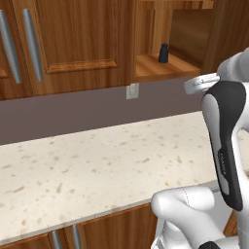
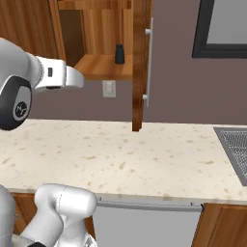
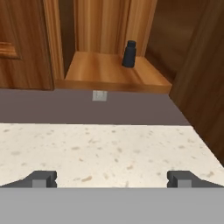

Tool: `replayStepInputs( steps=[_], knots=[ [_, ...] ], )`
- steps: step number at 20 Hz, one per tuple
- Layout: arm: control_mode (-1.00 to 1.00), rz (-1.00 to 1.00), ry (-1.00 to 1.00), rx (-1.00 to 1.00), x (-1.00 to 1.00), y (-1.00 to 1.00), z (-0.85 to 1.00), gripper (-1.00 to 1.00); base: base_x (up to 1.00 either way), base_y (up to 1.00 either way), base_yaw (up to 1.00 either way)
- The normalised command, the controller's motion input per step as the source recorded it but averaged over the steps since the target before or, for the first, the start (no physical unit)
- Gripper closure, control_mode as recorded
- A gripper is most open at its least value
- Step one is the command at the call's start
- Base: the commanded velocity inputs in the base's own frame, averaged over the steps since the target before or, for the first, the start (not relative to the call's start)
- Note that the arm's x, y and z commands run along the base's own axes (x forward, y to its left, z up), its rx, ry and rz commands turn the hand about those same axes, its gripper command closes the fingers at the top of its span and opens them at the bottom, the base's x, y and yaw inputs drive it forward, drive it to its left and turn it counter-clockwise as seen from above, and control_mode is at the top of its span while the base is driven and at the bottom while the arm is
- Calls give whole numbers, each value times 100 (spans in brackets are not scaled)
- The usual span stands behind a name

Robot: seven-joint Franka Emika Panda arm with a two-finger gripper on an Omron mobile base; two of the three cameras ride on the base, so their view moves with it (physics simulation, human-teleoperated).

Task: Collect the paprika, ketchup, and shaker from the cabinet and place them next to the stove.

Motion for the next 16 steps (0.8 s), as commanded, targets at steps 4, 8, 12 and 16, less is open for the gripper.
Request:
replayStepInputs(
  steps=[4,8,12,16],
  knots=[
    [-100,0,0,0,27,0,23,-100,0,0,0],
    [-100,3,0,0,42,0,27,-100,0,0,0],
    [-100,8,-6,0,57,0,23,-100,0,0,0],
    [-100,6,-16,0,49,0,10,-100,0,0,0]
  ],
)
